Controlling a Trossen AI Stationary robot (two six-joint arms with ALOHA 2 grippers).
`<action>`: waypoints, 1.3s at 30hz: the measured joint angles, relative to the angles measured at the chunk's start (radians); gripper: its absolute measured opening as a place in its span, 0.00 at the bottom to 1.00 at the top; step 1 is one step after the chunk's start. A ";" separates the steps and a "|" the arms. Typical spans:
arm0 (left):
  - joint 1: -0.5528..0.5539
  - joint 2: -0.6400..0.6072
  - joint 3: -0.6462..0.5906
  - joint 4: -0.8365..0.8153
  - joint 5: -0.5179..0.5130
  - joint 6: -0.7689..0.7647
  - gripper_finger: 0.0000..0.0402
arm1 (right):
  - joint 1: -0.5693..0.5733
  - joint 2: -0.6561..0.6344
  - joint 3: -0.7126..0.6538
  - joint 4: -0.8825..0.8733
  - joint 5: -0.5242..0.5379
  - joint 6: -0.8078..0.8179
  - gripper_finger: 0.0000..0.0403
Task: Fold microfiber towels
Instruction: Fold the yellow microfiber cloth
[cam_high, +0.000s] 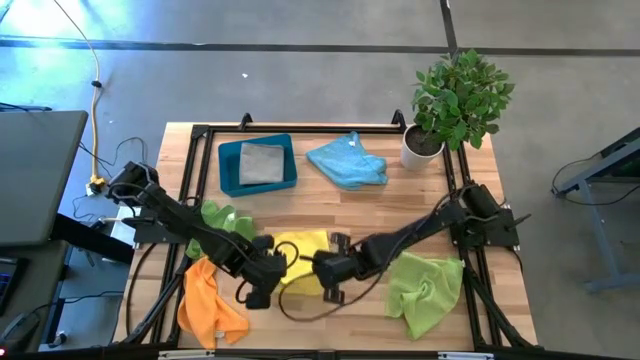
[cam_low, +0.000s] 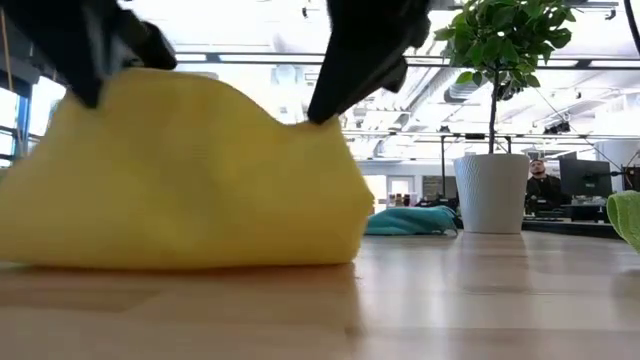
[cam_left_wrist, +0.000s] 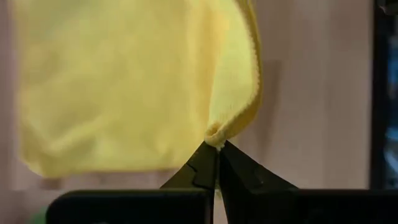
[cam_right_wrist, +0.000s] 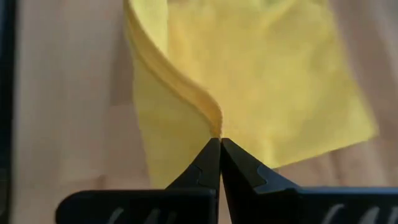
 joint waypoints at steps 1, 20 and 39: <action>0.009 0.000 0.001 -0.003 -0.028 0.000 0.01 | -0.014 0.000 0.001 -0.011 0.017 0.000 0.00; 0.225 0.029 0.001 -0.165 -0.297 0.090 0.01 | -0.242 0.000 -0.052 -0.061 0.128 -0.274 0.00; 0.470 0.029 0.001 -0.072 -0.470 0.366 0.01 | -0.372 0.000 -0.097 -0.058 0.282 -0.449 0.00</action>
